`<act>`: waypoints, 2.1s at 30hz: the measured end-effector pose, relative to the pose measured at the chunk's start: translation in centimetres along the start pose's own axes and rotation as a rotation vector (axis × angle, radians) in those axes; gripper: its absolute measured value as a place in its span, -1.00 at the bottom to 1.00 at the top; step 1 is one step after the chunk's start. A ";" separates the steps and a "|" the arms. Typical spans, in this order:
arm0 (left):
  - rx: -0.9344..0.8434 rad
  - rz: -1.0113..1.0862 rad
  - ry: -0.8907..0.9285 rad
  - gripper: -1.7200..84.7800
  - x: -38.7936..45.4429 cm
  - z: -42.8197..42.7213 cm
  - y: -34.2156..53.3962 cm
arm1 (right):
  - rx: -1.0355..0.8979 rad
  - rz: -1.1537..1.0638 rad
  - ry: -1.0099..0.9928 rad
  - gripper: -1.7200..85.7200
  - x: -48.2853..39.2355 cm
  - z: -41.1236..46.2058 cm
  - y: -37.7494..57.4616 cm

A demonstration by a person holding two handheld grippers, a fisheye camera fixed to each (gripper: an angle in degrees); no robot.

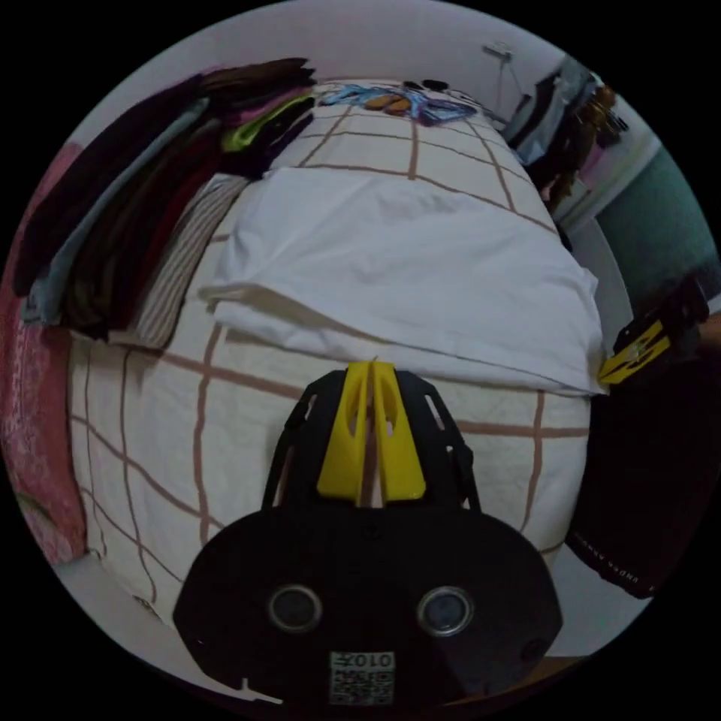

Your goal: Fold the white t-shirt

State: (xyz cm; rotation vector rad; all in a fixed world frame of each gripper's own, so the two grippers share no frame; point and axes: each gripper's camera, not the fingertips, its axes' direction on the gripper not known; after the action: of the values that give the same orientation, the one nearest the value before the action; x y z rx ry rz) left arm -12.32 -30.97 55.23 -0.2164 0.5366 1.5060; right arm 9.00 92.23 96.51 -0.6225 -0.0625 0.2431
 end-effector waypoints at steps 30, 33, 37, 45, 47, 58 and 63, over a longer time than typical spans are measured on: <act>0.079 -0.410 -0.240 -0.95 -5.8 -4.8 -1.6 | 0.373 -0.099 -0.007 -0.86 37.3 -18.2 -19.4; 0.128 -0.364 -0.243 -0.93 -5.5 -5.4 -3.3 | 0.405 -0.088 0.026 -0.84 42.5 -19.2 -25.2; 0.144 -0.399 -0.169 -0.91 -6.7 -4.7 -4.6 | 0.351 -0.141 0.028 -0.82 47.2 -18.6 -31.7; 0.109 -0.392 -0.123 -0.92 -8.2 -3.0 -4.6 | 0.206 -0.357 -0.046 -0.81 51.2 -17.0 -38.0; 0.112 -0.388 -0.120 -0.93 -8.6 -2.9 -4.4 | 0.158 -0.379 -0.072 -0.82 51.9 -16.7 -39.0; 0.087 -0.381 -0.107 -0.94 -10.2 -2.1 -3.7 | 0.175 -0.331 0.089 -0.89 54.8 -21.6 -42.1; 0.089 -0.439 -0.110 -0.88 -11.4 -2.9 -3.7 | 0.094 -0.310 0.209 -0.88 54.7 -19.3 -43.0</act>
State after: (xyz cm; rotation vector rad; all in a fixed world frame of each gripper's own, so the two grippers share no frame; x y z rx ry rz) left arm -9.05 -42.69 57.34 -0.1675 0.4326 1.0587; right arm 73.43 60.76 105.14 -0.5334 0.0532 -0.1187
